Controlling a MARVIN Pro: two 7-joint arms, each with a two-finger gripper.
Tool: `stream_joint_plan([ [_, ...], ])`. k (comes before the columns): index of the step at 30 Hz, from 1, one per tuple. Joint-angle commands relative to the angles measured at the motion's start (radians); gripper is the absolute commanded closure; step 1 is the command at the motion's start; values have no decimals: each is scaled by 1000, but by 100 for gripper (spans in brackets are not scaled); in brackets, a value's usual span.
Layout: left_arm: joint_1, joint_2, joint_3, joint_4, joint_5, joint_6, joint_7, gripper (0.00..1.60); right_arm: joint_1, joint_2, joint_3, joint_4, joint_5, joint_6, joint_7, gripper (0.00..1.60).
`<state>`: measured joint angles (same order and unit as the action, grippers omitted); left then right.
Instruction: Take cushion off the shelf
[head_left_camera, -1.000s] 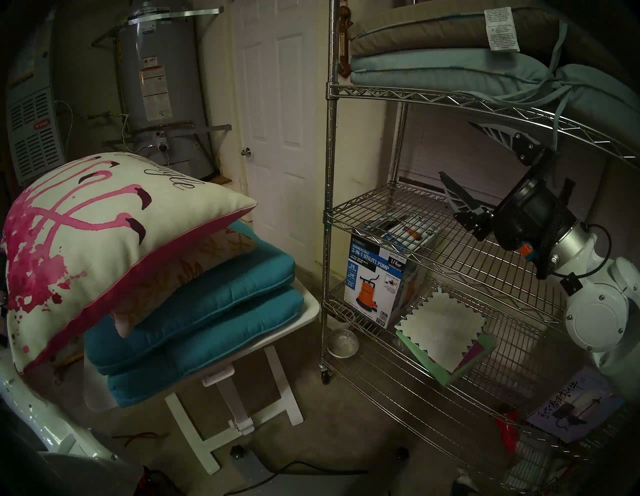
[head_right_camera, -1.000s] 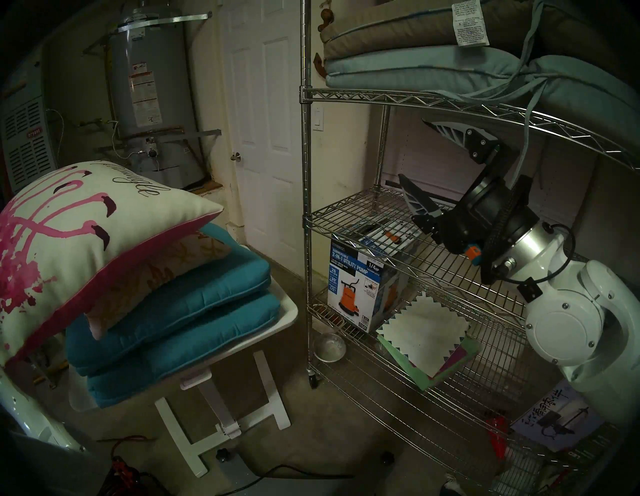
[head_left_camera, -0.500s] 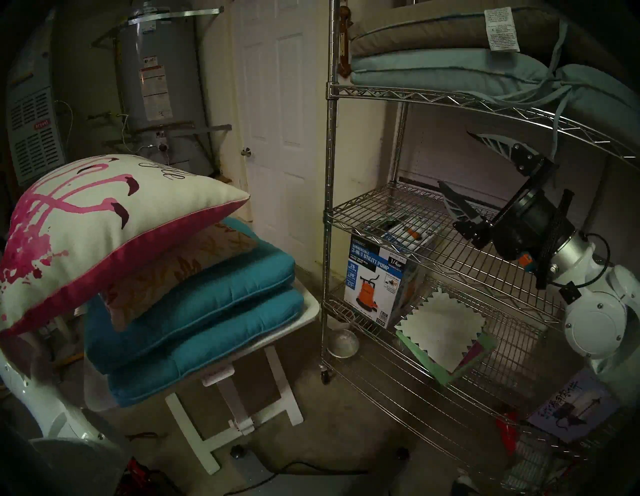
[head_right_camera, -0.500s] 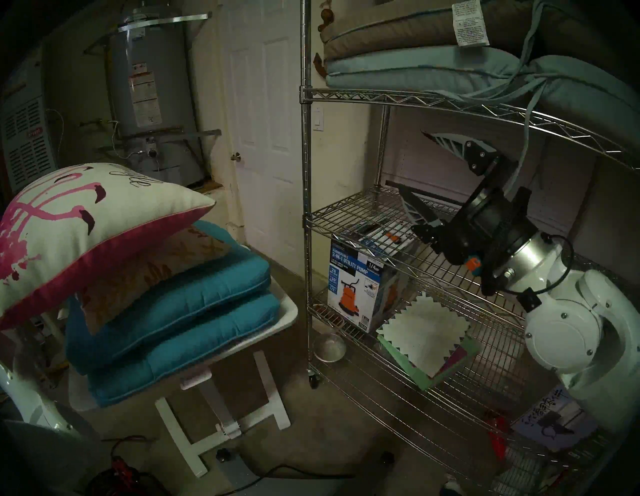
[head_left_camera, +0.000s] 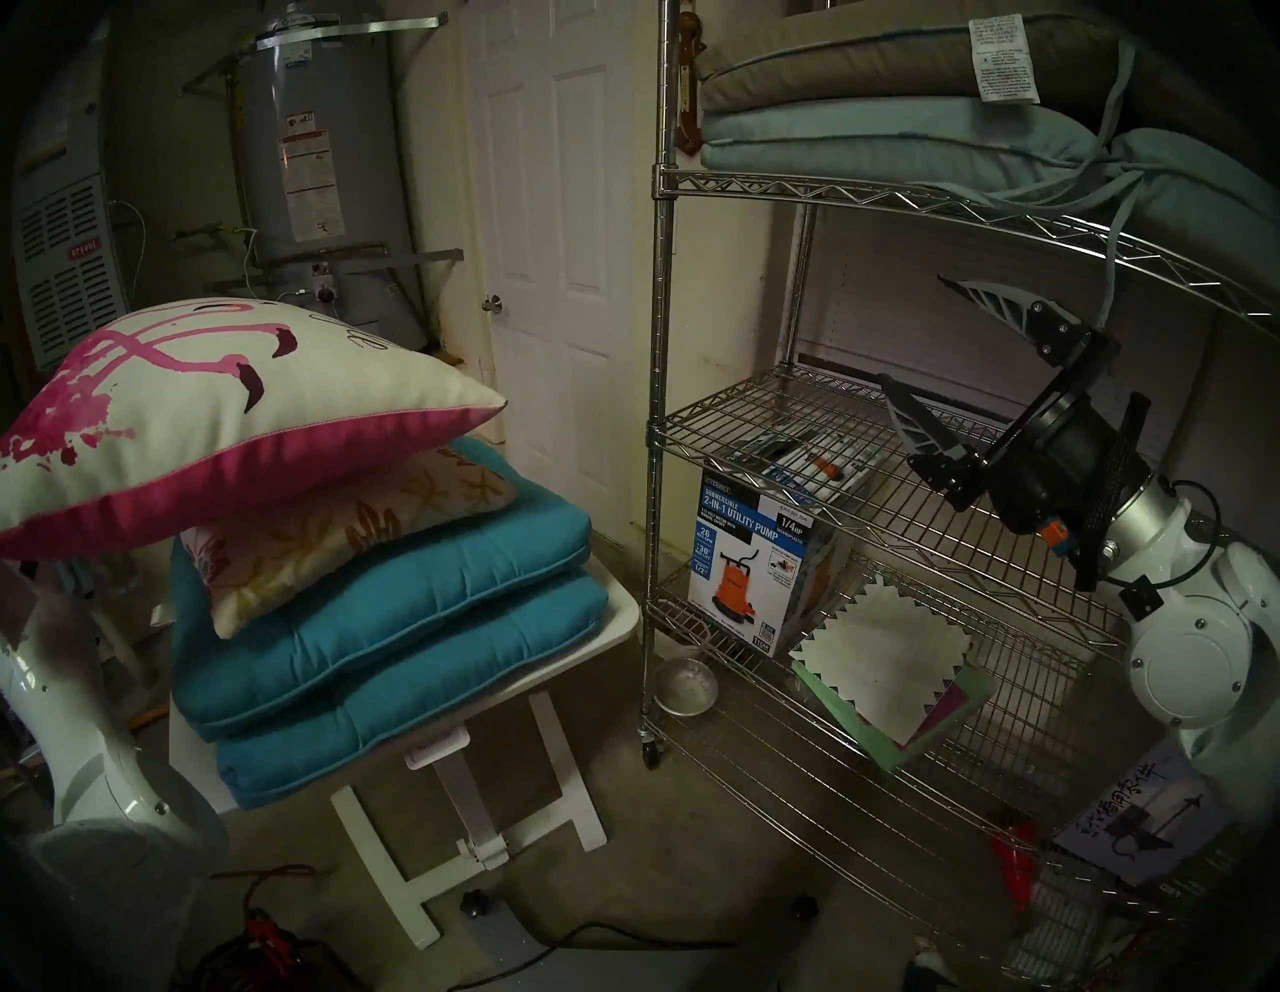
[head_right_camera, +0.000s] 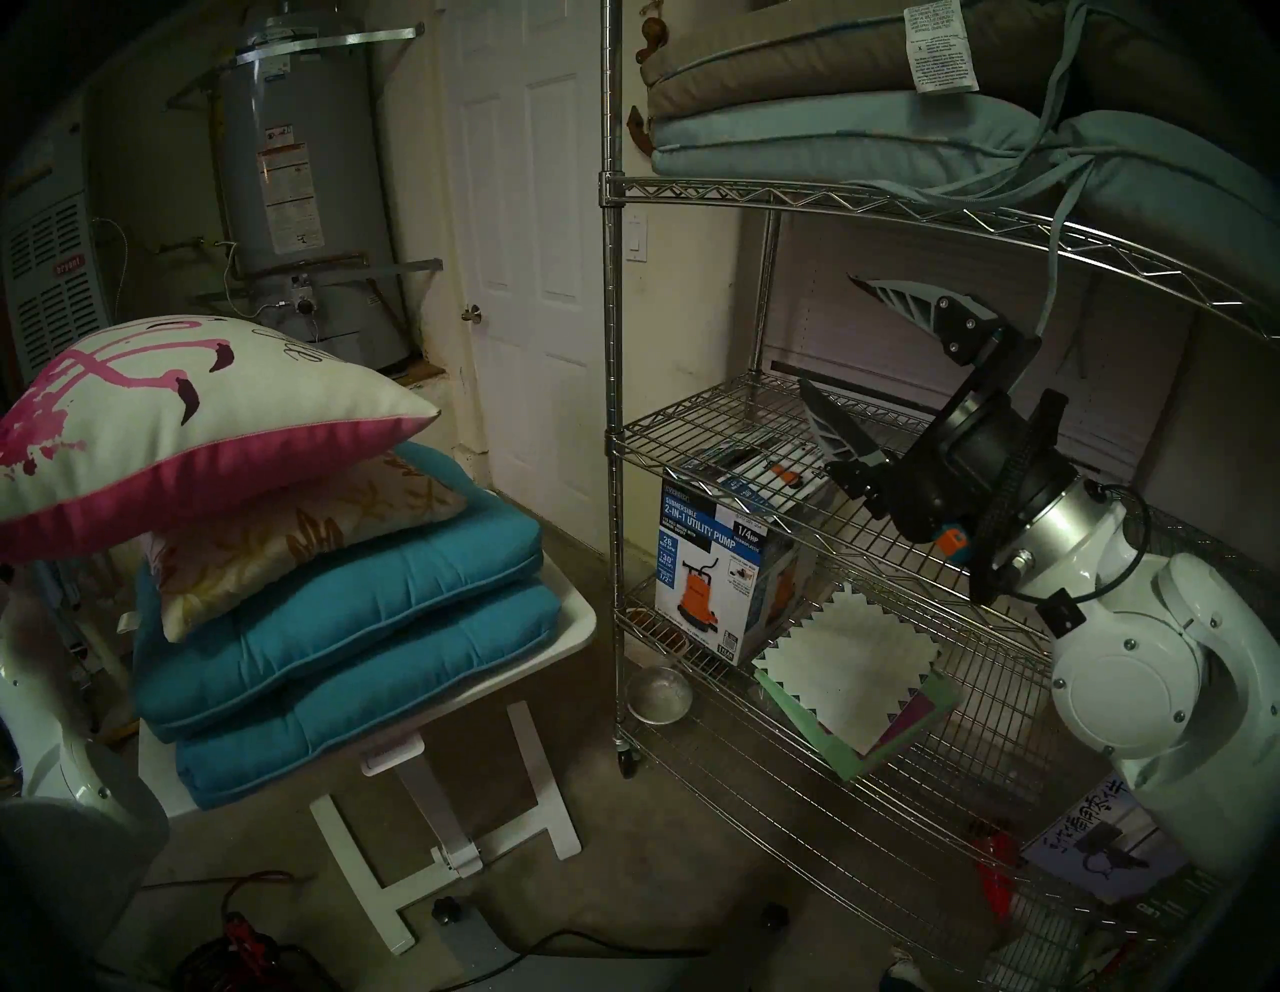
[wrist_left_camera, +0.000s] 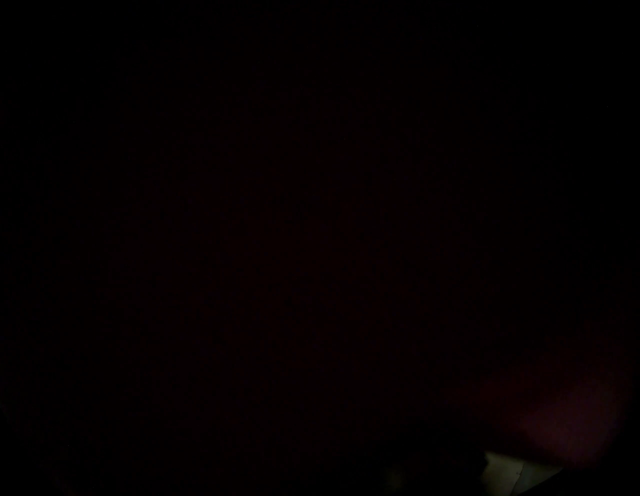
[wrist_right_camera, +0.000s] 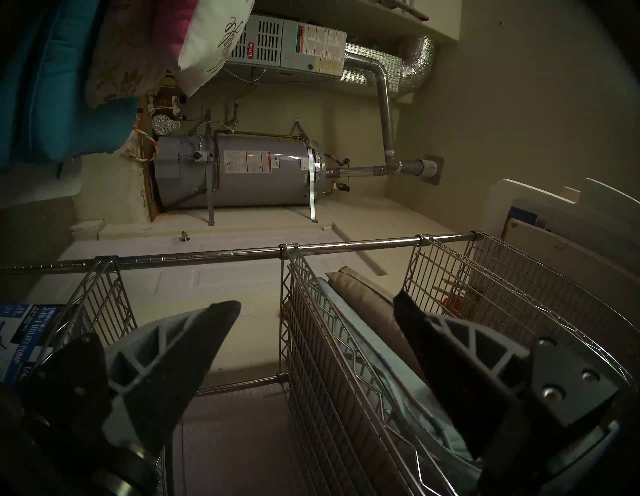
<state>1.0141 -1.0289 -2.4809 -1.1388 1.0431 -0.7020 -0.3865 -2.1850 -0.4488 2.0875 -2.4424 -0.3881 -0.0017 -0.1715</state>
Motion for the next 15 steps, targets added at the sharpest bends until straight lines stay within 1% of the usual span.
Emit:
stream_joint_plan([
  [1,-93,42,83,61,46,-5,56,160,-8,-30,23,-1,-3,-16,-7,0],
  [5,-116,46,125,107,82,-7,99,160,-19,-50,38,-1,-6,-31,-6,0],
  [15,-177,55,214,178,161,-6,207,160,-44,-85,64,-1,-12,-69,-6,0],
])
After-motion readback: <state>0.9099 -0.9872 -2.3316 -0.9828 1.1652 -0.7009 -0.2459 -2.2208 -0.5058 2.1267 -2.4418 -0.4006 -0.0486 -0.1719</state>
